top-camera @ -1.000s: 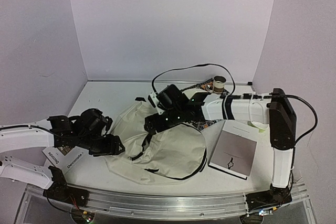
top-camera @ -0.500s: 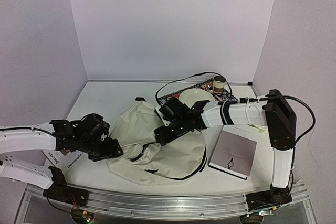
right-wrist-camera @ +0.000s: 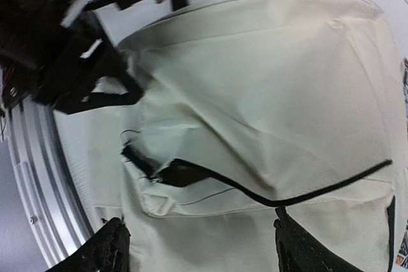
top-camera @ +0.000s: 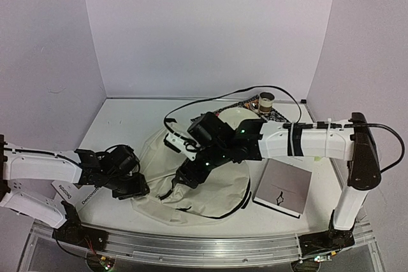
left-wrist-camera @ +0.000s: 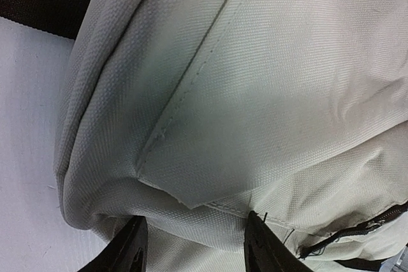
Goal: Pack the student bag
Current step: Adjust the lower front pocket of the student bag, then grab the lower front pocket of the student bag.
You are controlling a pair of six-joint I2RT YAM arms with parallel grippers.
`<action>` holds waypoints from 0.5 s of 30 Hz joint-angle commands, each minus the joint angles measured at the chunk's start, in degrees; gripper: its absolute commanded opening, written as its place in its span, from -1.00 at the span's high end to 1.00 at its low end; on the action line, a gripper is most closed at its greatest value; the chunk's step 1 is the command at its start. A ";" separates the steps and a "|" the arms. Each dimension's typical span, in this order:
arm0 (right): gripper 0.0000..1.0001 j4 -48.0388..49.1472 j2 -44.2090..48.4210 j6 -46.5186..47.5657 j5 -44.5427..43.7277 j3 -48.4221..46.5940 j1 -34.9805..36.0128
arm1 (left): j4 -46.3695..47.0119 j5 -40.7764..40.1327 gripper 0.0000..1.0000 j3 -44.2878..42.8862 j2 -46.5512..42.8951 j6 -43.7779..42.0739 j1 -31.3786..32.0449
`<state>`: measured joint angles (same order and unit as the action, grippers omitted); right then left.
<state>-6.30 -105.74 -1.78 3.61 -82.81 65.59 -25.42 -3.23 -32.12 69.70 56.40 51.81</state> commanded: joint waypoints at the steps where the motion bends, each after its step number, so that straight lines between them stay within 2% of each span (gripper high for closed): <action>1: -0.43 -4.55 -4.63 11.49 6.41 -4.99 2.11 | 2.96 -0.42 -0.02 -0.34 -0.38 -0.49 0.22; 7: -0.04 -5.95 -10.71 19.40 4.15 -9.54 4.40 | 4.12 -0.31 0.02 0.21 -1.89 -0.42 0.24; 10: 0.22 -6.04 -12.79 21.89 2.76 -11.15 4.65 | 4.45 -0.30 0.03 0.24 -2.20 -0.50 0.19; 15: 0.27 -5.87 -15.57 24.19 -1.83 -11.68 4.63 | 4.85 -0.43 0.05 0.53 -2.62 -0.45 0.23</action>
<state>-9.69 -119.35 18.16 6.05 -91.81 70.16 -24.96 -3.29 -32.10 68.67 56.39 51.81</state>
